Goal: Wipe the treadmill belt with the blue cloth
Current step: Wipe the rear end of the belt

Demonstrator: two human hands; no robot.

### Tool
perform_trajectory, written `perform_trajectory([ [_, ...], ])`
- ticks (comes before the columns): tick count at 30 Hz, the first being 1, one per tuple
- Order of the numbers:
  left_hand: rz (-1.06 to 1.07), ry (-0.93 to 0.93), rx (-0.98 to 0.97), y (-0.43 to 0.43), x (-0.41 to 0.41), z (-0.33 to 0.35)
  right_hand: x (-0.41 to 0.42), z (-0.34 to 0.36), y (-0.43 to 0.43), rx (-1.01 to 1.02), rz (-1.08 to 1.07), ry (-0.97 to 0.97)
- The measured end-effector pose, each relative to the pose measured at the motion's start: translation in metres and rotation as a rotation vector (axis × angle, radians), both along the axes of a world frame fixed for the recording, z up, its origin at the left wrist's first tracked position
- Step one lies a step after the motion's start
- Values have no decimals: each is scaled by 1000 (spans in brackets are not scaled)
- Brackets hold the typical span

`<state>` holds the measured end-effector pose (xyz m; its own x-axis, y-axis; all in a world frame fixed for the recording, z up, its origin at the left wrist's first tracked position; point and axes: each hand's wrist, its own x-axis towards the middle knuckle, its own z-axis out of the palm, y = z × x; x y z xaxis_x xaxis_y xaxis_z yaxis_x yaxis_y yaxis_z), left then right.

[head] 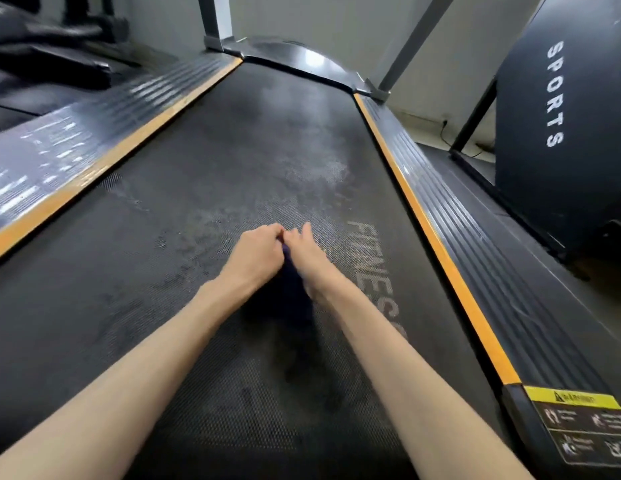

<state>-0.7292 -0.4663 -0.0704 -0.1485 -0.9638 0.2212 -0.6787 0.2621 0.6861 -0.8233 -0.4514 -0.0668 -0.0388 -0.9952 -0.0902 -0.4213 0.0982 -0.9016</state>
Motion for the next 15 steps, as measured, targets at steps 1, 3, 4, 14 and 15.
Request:
perform_trajectory([
  [1, -10, -53, 0, -1, -6, -4, -9, 7, -3, -34, -76, -55],
  [3, -1, -188, -8, -2, -15, -8, -38, 14, -11, -62, -218, 35],
  [4, 22, -285, -15, 0, -20, -9, -54, 13, -15, -57, -293, 81],
  [14, 34, -529, -242, 21, -62, -23, -81, -32, -20, -202, -237, 779],
  [15, -18, -584, -285, 14, -56, -23, -82, -33, -20, -209, -237, 801],
])
